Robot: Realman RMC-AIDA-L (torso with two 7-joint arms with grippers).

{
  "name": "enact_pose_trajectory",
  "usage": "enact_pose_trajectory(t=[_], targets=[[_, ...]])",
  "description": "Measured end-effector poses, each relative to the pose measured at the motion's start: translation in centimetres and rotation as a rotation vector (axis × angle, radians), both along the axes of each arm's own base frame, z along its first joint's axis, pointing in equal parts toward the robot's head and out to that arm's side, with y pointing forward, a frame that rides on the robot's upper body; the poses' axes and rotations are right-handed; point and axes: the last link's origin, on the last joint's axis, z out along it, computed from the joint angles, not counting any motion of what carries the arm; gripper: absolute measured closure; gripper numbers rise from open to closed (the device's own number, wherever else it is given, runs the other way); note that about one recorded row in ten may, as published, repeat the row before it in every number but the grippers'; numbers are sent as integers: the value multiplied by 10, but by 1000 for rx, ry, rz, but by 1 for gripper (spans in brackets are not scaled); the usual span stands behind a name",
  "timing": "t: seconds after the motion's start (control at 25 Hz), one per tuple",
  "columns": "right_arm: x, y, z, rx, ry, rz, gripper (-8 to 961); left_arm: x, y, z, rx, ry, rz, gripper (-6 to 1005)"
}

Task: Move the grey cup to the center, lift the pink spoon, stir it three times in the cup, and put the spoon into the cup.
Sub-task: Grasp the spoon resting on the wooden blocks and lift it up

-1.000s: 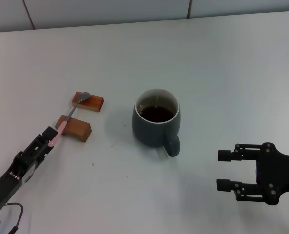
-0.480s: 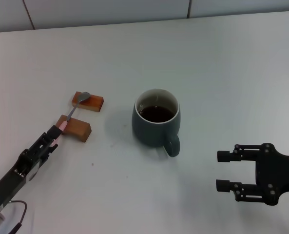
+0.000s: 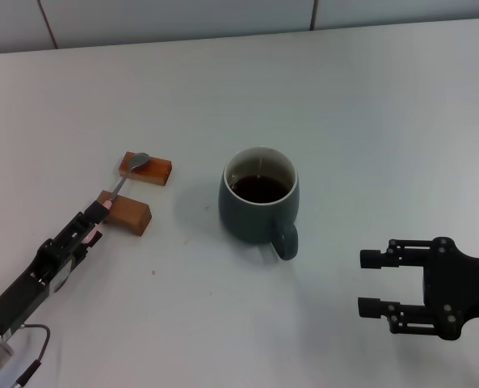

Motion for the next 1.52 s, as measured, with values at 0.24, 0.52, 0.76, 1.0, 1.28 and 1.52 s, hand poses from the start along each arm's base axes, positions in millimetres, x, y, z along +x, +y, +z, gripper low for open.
enact_pose_trajectory(t=[0.24, 0.52, 0.76, 1.0, 1.28, 1.52], targets=[[0, 0, 0, -1, -1, 1, 297, 0, 3, -1, -6, 4, 4, 203], [-1, 1, 0, -3, -1, 5, 298, 0, 4, -1, -10, -3, 6, 208], [-2, 2, 0, -5, 1, 9, 298, 0, 5, -2, -17, -2, 10, 216], [-3, 2, 0, -6, 2, 9, 298, 0, 5, -2, -21, -6, 16, 289], [-2, 1, 0, -7, 3, 8, 297, -1, 7, -3, -29, -4, 26, 333], [-2, 1, 0, -7, 3, 8, 297, -1, 9, -4, -34, -7, 30, 330]])
